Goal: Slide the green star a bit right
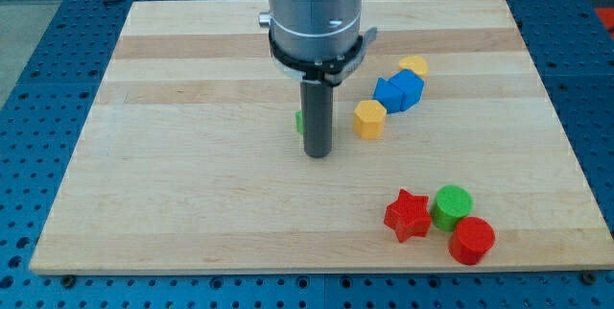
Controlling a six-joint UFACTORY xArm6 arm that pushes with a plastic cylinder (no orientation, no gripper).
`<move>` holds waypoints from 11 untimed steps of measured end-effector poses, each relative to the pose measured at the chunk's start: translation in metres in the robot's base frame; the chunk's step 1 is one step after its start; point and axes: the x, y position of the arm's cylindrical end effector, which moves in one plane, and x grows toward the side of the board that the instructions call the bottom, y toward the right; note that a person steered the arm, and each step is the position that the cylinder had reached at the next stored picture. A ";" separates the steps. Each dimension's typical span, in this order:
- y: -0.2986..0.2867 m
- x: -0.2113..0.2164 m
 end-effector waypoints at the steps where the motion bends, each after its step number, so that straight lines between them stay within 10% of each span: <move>1: 0.000 -0.004; 5: -0.078 -0.016; 11: -0.009 -0.043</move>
